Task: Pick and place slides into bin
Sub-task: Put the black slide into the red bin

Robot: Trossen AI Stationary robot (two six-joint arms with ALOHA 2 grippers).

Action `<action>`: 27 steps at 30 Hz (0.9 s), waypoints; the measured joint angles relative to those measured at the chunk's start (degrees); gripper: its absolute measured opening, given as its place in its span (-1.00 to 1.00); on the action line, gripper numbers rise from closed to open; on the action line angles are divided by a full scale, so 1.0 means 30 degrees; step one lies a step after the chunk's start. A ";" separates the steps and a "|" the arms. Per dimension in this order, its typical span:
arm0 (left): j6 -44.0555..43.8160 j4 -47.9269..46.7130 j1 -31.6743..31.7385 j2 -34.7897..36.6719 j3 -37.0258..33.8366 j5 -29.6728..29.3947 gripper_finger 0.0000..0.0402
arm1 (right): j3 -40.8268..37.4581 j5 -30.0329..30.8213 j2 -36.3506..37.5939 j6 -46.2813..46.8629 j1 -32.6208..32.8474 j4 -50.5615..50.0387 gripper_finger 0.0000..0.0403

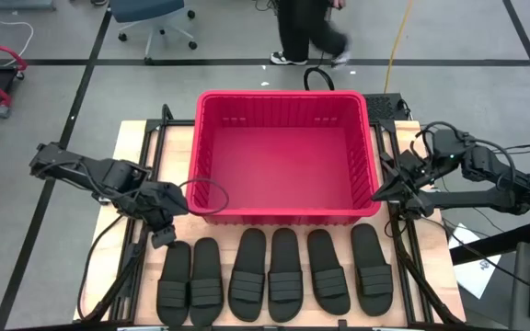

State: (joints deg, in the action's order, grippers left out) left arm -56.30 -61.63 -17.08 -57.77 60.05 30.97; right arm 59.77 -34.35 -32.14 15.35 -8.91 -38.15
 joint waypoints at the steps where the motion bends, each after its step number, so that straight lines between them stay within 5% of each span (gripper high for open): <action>1: -0.0003 -0.0046 0.0000 -0.0070 0.0000 0.0033 -0.86 | 0.0000 -0.0013 0.0000 -0.0007 0.0000 0.0085 -1.00; 13: 0.0725 -0.0116 -0.1526 -0.0288 0.0000 -0.1529 -0.37 | 0.0000 -0.0057 0.0000 -0.0007 0.0000 0.0066 -1.00; 27: 0.1668 0.3415 -0.6150 -0.0295 -0.3113 -0.3351 -0.32 | 0.0000 -0.0064 0.0000 -0.0007 0.0000 0.0066 -1.00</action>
State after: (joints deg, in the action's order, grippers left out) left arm -51.30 -51.38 -35.53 -58.65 50.71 20.92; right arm 59.77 -34.54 -32.14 15.33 -8.91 -37.95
